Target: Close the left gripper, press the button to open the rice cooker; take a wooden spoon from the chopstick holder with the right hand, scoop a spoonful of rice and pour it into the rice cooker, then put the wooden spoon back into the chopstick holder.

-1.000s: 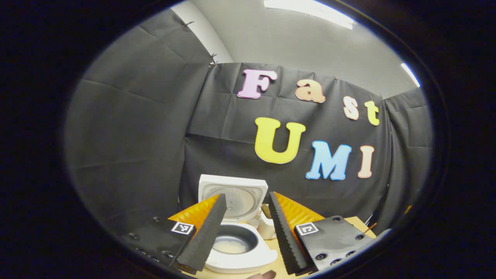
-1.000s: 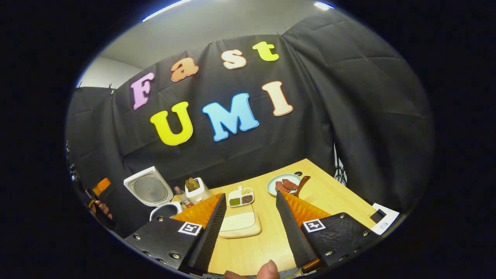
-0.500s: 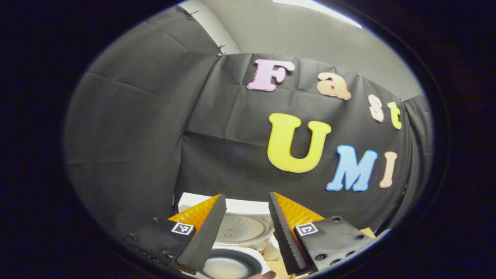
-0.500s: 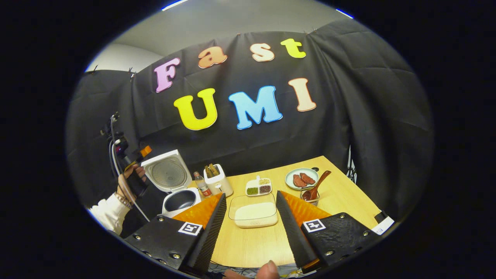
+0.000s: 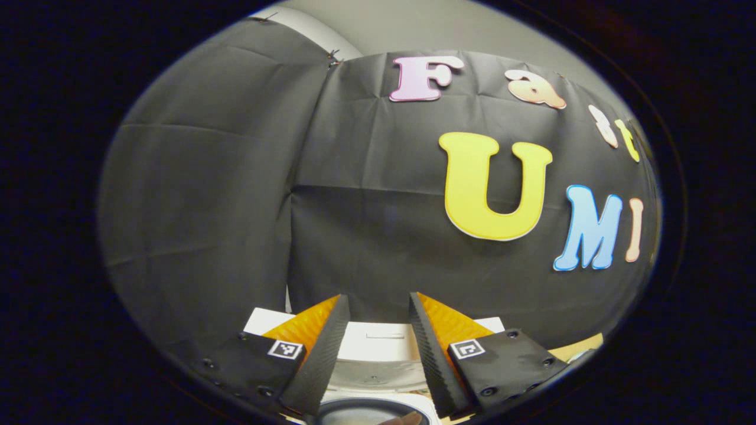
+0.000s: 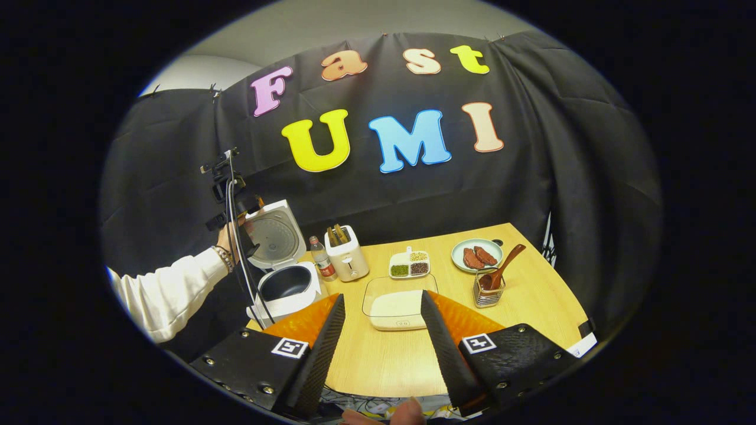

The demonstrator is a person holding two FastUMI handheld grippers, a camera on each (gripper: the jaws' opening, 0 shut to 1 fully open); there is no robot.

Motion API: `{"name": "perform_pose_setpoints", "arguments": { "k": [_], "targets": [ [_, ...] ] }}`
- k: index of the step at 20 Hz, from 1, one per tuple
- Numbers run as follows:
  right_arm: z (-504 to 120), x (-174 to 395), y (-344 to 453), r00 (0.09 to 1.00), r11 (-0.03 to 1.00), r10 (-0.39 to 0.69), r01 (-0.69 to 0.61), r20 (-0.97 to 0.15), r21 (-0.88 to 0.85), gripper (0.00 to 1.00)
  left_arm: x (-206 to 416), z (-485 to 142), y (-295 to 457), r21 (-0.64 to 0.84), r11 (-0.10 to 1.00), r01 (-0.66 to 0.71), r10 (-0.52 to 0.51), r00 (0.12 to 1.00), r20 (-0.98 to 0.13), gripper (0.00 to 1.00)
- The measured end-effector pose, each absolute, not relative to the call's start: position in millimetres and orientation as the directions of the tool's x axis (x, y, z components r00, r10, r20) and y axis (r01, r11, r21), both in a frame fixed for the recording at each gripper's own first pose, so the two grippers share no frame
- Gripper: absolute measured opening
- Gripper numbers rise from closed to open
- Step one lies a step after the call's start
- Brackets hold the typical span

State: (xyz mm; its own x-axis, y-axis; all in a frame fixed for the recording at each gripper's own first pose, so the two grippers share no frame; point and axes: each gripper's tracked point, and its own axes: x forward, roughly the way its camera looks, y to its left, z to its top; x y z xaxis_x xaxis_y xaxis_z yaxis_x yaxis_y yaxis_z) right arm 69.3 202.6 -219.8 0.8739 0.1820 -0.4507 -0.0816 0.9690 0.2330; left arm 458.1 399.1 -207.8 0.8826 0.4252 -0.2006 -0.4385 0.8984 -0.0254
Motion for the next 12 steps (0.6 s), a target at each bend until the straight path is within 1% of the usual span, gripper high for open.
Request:
{"name": "perform_pose_setpoints", "arguments": {
  "k": [2,3,4,5,6,7,12],
  "targets": [
    [-223.3,71.8,207.2,0.866,0.962,0.202,-0.089,-0.458,0.257,0.8,458.1,-210.0,395.5,0.013,0.901,-0.433,0.426,0.88,-0.211,0.73],
    [-224.0,71.9,209.1,0.863,0.961,0.209,-0.093,-0.461,0.261,0.79,456.1,-210.6,394.0,0.025,0.903,-0.428,0.423,0.879,-0.221,0.76],
    [-224.7,71.7,209.6,0.861,0.96,0.212,-0.097,-0.461,0.261,0.8,454.6,-210.1,391.9,0.032,0.905,-0.425,0.42,0.879,-0.225,0.73],
    [-225.8,71.0,209.7,0.86,0.96,0.218,-0.104,-0.46,0.262,0.8,452.5,-209.9,390.9,0.031,0.906,-0.422,0.417,0.878,-0.235,0.76],
    [-227.9,71.3,210.5,0.858,0.959,0.223,-0.108,-0.463,0.262,0.8,449.0,-210.6,390.2,0.03,0.906,-0.423,0.417,0.874,-0.248,0.76],
    [-229.1,70.4,210.1,0.856,0.958,0.226,-0.109,-0.466,0.264,0.8,437.6,-214.2,384.9,0.028,0.907,-0.42,0.412,0.872,-0.264,0.79],
    [-234.3,65.1,206.9,0.85,0.952,0.235,-0.103,-0.472,0.288,0.8,373.9,-228.1,352.5,0.048,0.918,-0.393,0.388,0.871,-0.302,0.76]
  ]
}}
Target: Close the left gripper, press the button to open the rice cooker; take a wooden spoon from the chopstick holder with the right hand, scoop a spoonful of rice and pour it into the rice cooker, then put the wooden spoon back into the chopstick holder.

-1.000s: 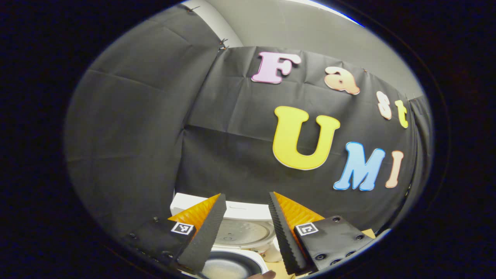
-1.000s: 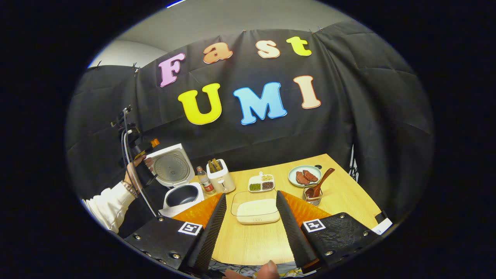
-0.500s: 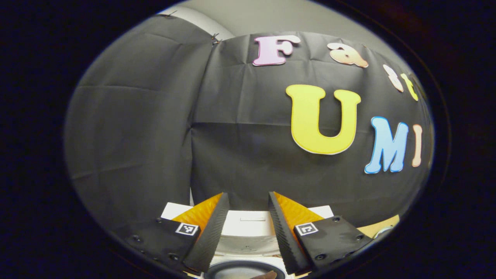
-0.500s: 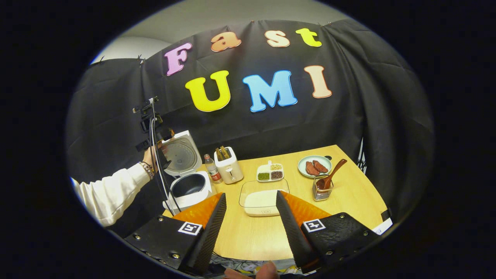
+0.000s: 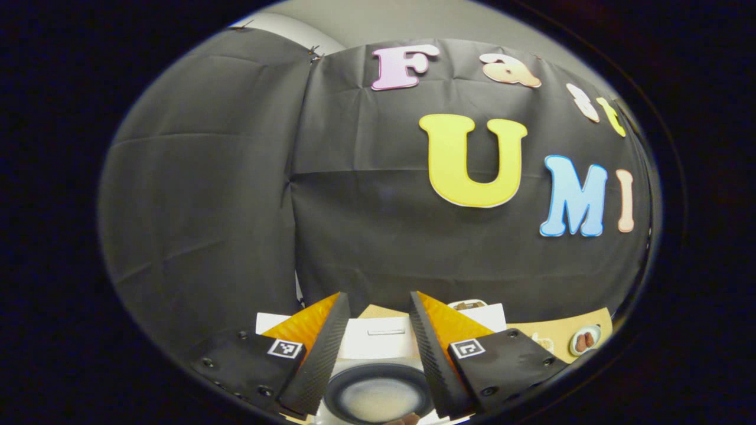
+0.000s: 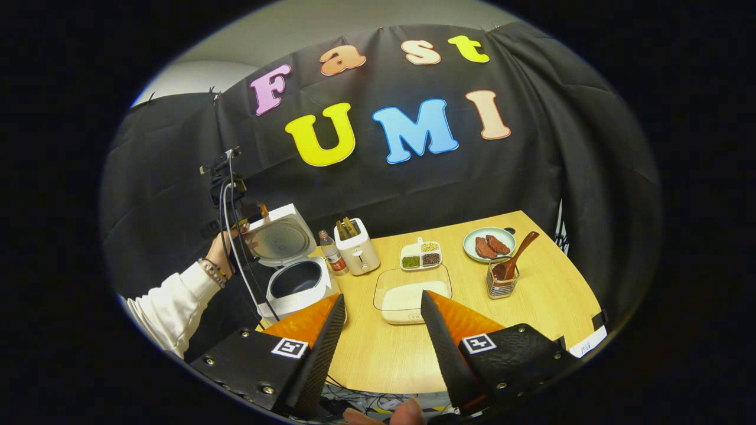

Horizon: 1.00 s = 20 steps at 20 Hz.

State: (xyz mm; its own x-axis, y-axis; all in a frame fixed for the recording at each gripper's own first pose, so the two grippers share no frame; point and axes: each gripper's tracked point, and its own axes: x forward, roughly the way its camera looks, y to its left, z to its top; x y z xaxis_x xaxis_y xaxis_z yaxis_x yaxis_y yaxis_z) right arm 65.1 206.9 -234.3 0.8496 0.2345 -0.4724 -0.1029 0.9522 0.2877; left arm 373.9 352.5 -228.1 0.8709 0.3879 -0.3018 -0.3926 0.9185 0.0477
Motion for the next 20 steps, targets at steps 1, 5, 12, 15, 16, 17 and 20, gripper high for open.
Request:
{"name": "perform_pose_setpoints", "arguments": {
  "k": [1,5,12,15,16,17,20],
  "targets": [
    [-234.8,63.7,206.1,0.848,0.951,0.236,-0.101,-0.475,0.292,0.8,364.6,-234.5,346.4,0.054,0.919,-0.391,0.388,0.868,-0.309,0.78],
    [-239.9,58.4,209.0,0.84,0.946,0.245,-0.099,-0.484,0.307,0.8,317.4,-273.5,318.1,0.054,0.922,-0.383,0.374,0.848,-0.376,0.74],
    [-250.9,48.4,214.9,0.824,0.942,0.262,-0.104,-0.503,0.32,0.8,269.5,-351.2,296.7,0.061,0.922,-0.383,0.361,0.789,-0.497,0.81],
    [-255.7,44.9,213.2,0.82,0.942,0.26,-0.098,-0.511,0.322,0.8,264.5,-369.0,290.3,0.105,0.919,-0.381,0.38,0.778,-0.501,0.77],
    [-257.5,44.3,212.3,0.818,0.942,0.258,-0.094,-0.515,0.323,0.8,264.1,-376.2,289.2,0.124,0.918,-0.377,0.385,0.769,-0.51,0.78],
    [-259.0,42.9,211.7,0.816,0.942,0.256,-0.089,-0.518,0.325,0.8,263.3,-386.3,288.3,0.134,0.918,-0.373,0.386,0.759,-0.524,0.78],
    [-262.2,42.3,208.5,0.817,0.939,0.249,-0.073,-0.521,0.335,0.8,244.9,-421.8,284.4,0.082,0.911,-0.403,0.371,0.718,-0.589,0.77]
  ]
}}
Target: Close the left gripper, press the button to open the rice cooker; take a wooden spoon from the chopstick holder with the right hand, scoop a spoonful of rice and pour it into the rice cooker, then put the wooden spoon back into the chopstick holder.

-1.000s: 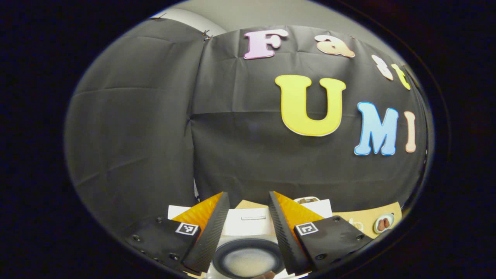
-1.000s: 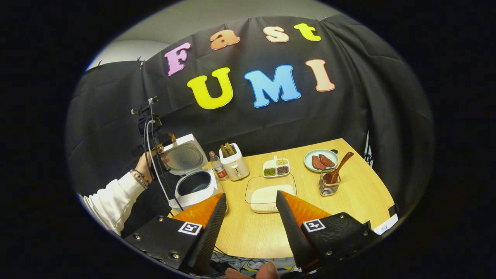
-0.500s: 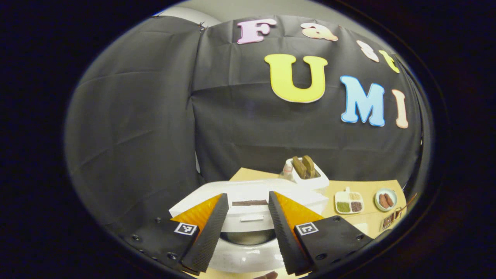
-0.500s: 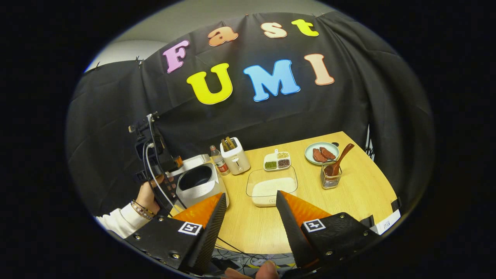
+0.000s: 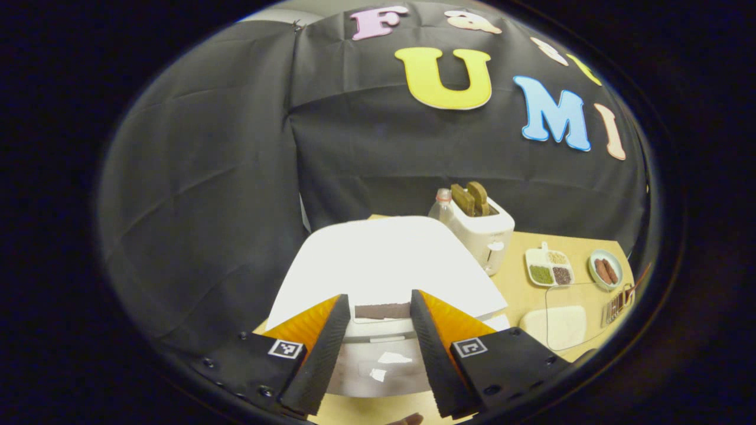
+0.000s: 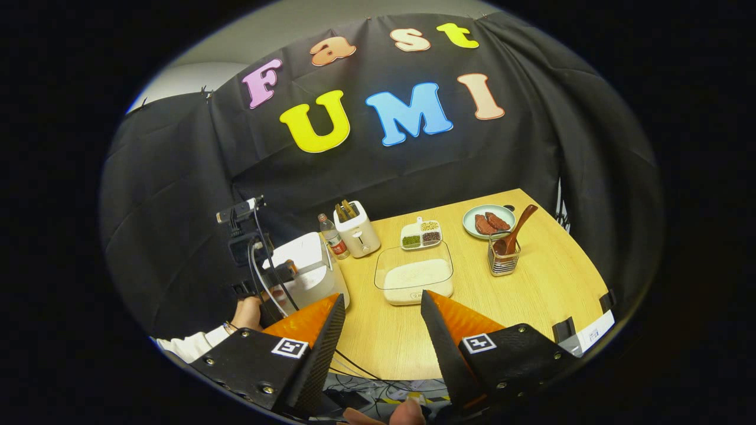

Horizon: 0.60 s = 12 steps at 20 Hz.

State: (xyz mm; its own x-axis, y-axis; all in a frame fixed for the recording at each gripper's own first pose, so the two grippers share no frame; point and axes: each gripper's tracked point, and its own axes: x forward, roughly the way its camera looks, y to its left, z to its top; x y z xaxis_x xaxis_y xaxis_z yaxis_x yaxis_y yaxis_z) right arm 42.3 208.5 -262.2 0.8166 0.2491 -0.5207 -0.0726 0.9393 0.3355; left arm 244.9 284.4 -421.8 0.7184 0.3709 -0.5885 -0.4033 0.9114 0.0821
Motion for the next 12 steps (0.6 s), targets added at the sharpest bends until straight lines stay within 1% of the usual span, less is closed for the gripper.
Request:
{"name": "perform_pose_setpoints", "arguments": {
  "k": [1,2,3,4,5,7,8,9,11,12],
  "targets": [
    [-262.2,40.1,206.4,0.816,0.94,0.246,-0.068,-0.523,0.335,0.8,253.3,-414.1,286.2,0.072,0.913,-0.402,0.375,0.754,-0.54,0.79],
    [-263.1,40.0,204.5,0.816,0.94,0.243,-0.064,-0.525,0.335,0.8,248.7,-419.9,285.2,0.075,0.913,-0.4,0.371,0.741,-0.56,0.78],
    [-264.6,40.8,203.3,0.817,0.94,0.239,-0.059,-0.525,0.336,0.8,246.8,-418.7,285.1,0.086,0.917,-0.391,0.374,0.762,-0.528,0.78],
    [-264.4,39.6,203.6,0.817,0.939,0.238,-0.056,-0.526,0.338,0.8,247.0,-419.6,285.1,0.09,0.917,-0.388,0.375,0.764,-0.525,0.8],
    [-265.1,39.3,203.3,0.815,0.938,0.239,-0.054,-0.528,0.342,0.8,245.3,-417.0,284.0,0.093,0.919,-0.382,0.373,0.77,-0.518,0.78],
    [-262.8,39.6,202.5,0.819,0.938,0.238,-0.053,-0.523,0.344,0.8,239.3,-418.6,281.3,0.094,0.928,-0.36,0.352,0.77,-0.532,0.77],
    [-260.5,40.3,200.1,0.821,0.938,0.236,-0.053,-0.52,0.343,0.8,236.2,-417.2,278.8,0.087,0.933,-0.349,0.336,0.763,-0.553,0.8],
    [-260.8,41.4,199.4,0.823,0.938,0.237,-0.054,-0.517,0.344,0.8,234.2,-417.5,273.1,0.055,0.94,-0.335,0.305,0.761,-0.572,0.79],
    [-259.8,42.8,197.2,0.825,0.936,0.24,-0.057,-0.512,0.348,0.8,228.9,-408.6,261.8,0.0,0.949,-0.314,0.257,0.777,-0.575,0.87],
    [-258.9,43.6,195.8,0.827,0.936,0.241,-0.059,-0.507,0.348,0.8,224.1,-402.1,262.2,0.015,0.95,-0.311,0.265,0.783,-0.563,0.93]
  ]
}}
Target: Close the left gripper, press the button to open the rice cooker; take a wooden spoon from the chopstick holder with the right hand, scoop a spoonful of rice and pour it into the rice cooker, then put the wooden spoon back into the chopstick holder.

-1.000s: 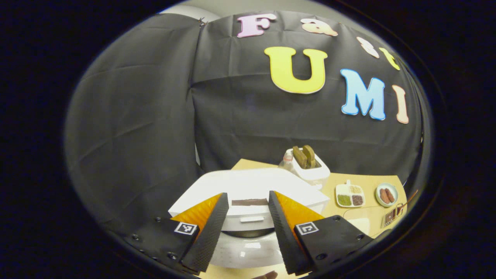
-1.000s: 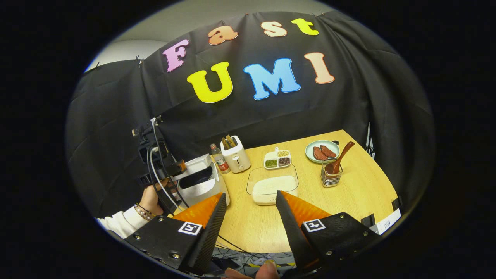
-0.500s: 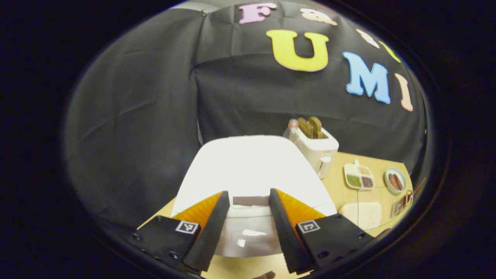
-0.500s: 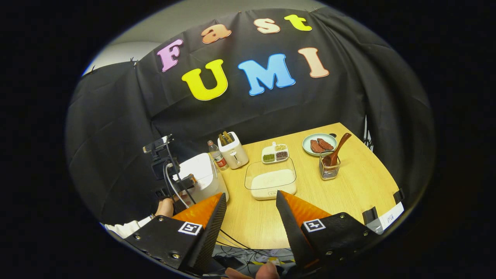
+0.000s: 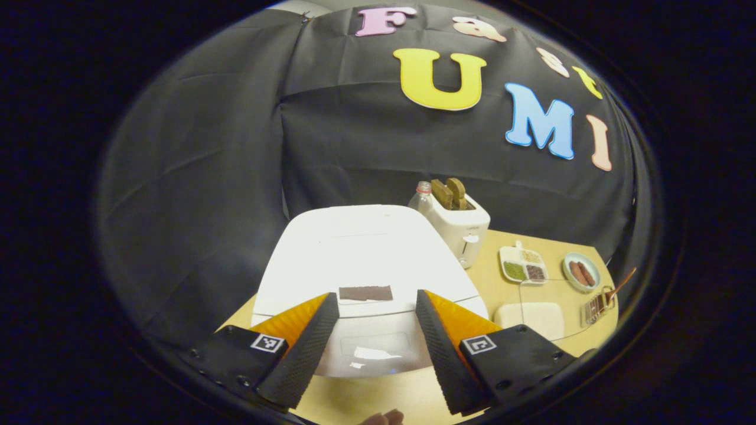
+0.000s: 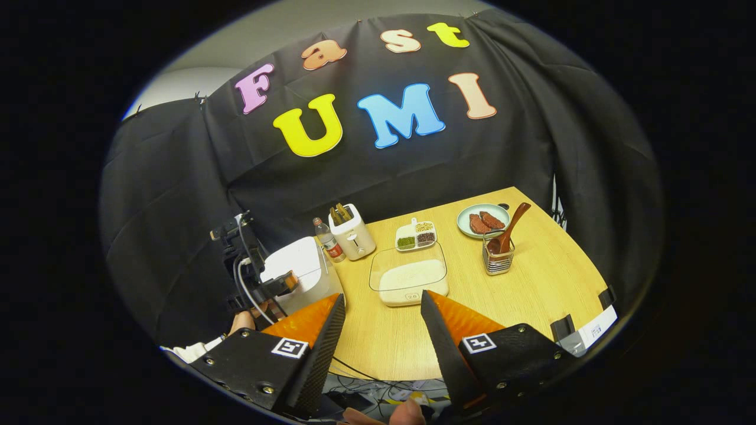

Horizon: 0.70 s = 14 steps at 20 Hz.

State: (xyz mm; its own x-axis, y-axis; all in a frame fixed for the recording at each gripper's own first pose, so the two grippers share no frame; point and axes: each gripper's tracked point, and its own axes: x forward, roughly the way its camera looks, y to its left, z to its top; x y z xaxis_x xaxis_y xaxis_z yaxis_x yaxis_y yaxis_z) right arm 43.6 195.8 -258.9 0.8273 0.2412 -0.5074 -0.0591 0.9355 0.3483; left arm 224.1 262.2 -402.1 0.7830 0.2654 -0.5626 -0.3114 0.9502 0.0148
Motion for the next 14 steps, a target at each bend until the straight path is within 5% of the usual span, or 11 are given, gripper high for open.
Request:
{"name": "perform_pose_setpoints", "arguments": {
  "k": [1,2,4,14],
  "targets": [
    [-256.9,44.2,194.1,0.83,0.936,0.242,-0.064,-0.502,0.345,0.8,219.0,-393.0,265.4,0.044,0.951,-0.307,0.282,0.794,-0.539,1.0],
    [-255.1,46.5,191.0,0.834,0.938,0.242,-0.071,-0.496,0.338,0.8,216.6,-380.1,263.4,0.065,0.953,-0.295,0.286,0.81,-0.512,0.9],
    [-250.9,51.2,181.9,0.847,0.943,0.239,-0.086,-0.476,0.322,0.8,201.8,-348.4,247.8,0.065,0.96,-0.271,0.269,0.838,-0.474,0.99],
    [-198.4,67.9,82.4,0.913,0.954,0.225,-0.135,-0.339,0.269,0.8,73.8,-205.5,114.4,-0.098,0.981,-0.169,0.131,0.94,-0.315,0.91]
  ]
}}
